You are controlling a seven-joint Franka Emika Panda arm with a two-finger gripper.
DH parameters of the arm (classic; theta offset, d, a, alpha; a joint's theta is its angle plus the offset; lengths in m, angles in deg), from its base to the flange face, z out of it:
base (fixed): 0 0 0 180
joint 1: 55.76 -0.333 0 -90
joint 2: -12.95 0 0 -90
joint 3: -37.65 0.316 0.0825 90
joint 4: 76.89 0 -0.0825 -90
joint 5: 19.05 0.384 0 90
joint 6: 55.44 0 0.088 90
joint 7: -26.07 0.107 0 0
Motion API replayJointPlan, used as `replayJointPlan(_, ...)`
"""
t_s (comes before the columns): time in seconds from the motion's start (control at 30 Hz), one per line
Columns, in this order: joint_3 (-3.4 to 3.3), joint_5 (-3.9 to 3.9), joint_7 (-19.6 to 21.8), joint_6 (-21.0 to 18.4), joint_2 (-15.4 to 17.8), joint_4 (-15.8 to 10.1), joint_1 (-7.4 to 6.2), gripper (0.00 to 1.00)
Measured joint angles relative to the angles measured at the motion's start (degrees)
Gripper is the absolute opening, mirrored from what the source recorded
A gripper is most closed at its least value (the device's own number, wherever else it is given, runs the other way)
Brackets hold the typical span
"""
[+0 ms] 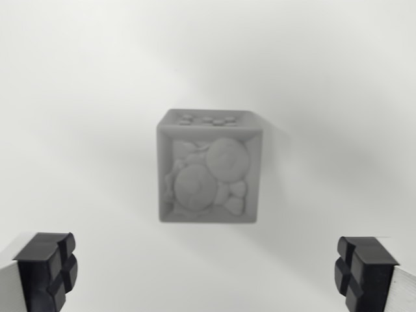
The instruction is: Destack cube
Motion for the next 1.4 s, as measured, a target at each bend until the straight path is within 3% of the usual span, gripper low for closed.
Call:
replayJointPlan(0.73,0.06,1.18,-0.9,-12.3,10.7,1.7,-0.02,1.00)
replayJointPlan(1.4,0.07,1.60,-1.2,-22.3,16.5,5.8,-0.04,1.00)
